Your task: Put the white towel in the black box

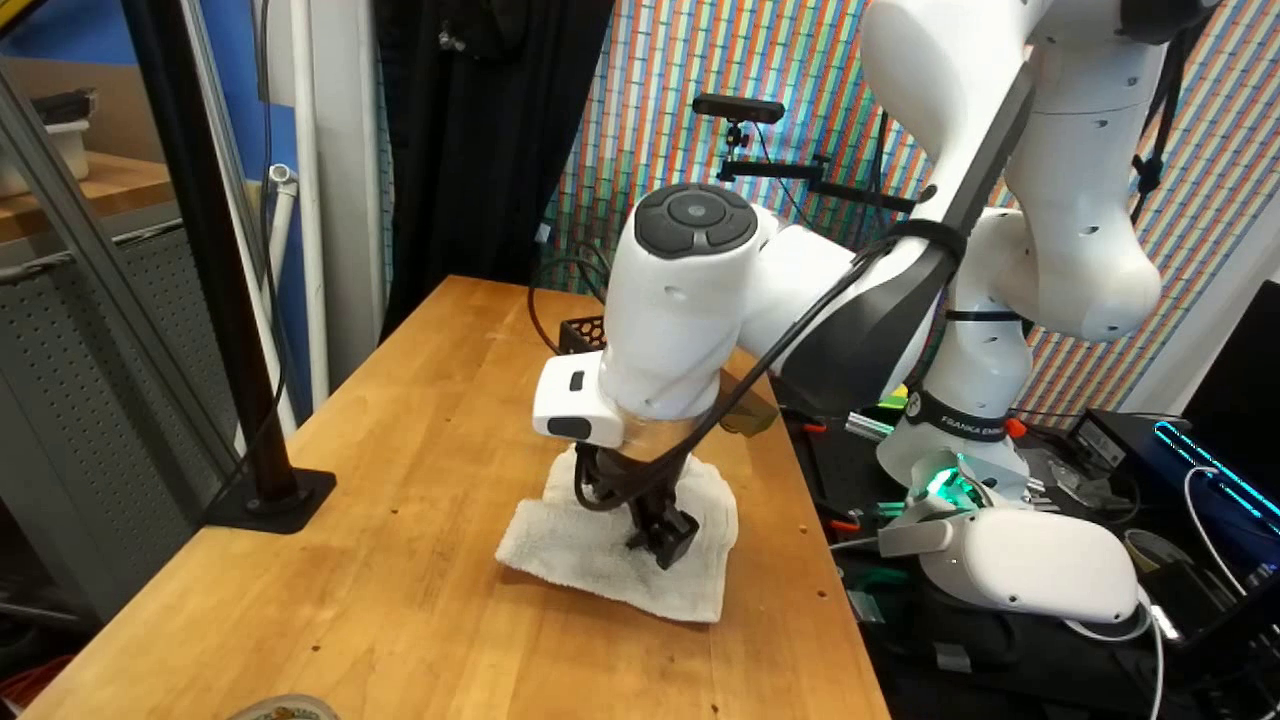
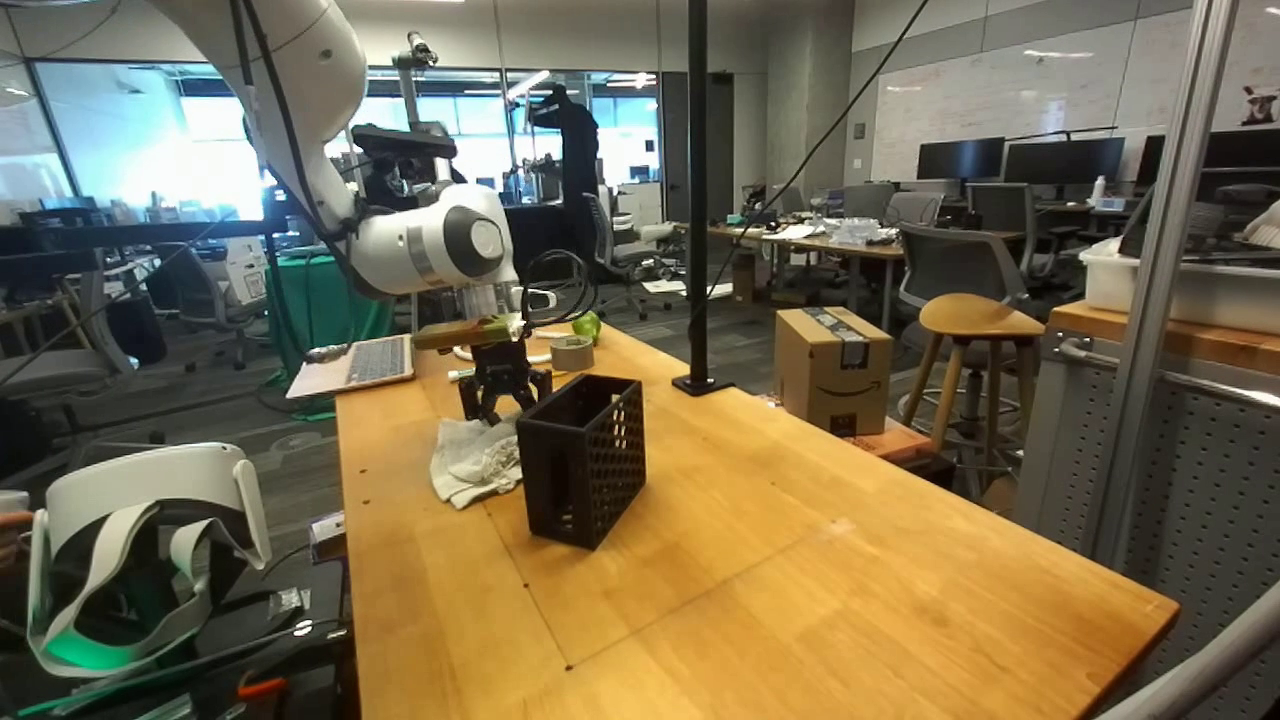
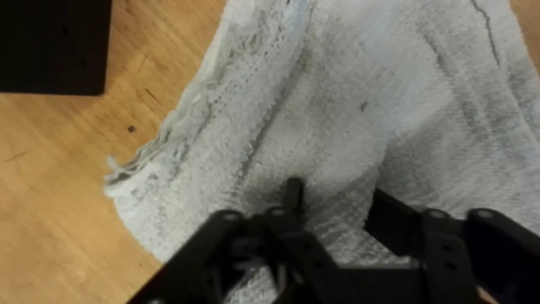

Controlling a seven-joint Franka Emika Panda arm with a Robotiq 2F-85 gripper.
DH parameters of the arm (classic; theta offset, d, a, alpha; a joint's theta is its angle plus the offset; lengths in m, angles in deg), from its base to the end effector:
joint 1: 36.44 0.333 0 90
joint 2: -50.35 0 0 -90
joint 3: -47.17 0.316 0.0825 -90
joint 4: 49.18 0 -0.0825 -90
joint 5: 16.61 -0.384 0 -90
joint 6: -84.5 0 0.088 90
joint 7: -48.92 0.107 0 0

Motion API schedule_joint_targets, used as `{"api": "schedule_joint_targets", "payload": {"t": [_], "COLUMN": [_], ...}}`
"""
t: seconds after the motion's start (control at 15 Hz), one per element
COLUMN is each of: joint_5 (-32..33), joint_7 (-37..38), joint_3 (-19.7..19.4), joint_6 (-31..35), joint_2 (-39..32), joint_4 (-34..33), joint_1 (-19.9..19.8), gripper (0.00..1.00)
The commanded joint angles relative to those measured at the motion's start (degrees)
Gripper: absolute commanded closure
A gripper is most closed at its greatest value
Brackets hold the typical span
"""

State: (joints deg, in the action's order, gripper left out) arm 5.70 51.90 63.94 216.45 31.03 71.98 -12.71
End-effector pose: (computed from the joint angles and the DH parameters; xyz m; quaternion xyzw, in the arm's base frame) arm 0.4344 0.3596 0.2495 0.8898 0.4438 -0.0237 0.1036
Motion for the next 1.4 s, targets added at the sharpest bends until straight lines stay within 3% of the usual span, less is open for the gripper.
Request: {"api": "schedule_joint_targets", "payload": {"t": [0.0,0.2,0.27,0.53,0.93,1.33], "joint_5": [-5.96,-11.87,-13.96,-18.96,-16.62,-11.71], "joint_7": [-5.07,-10.07,-11.79,-17.51,-20.81,-21.26], "joint_3": [1.50,1.46,1.03,-2.48,-7.87,-7.26], "joint_6": [0.85,1.01,0.88,-0.63,-0.60,3.89], "joint_2": [12.00,20.08,23.04,33.57,42.15,42.94], "joint_4": [6.67,8.68,9.34,10.02,7.91,12.64], "joint_1": [-3.02,-4.96,-5.43,-7.19,-9.57,-10.10], "gripper": [0.92,0.95,0.92,0.92,0.91,0.91]}}
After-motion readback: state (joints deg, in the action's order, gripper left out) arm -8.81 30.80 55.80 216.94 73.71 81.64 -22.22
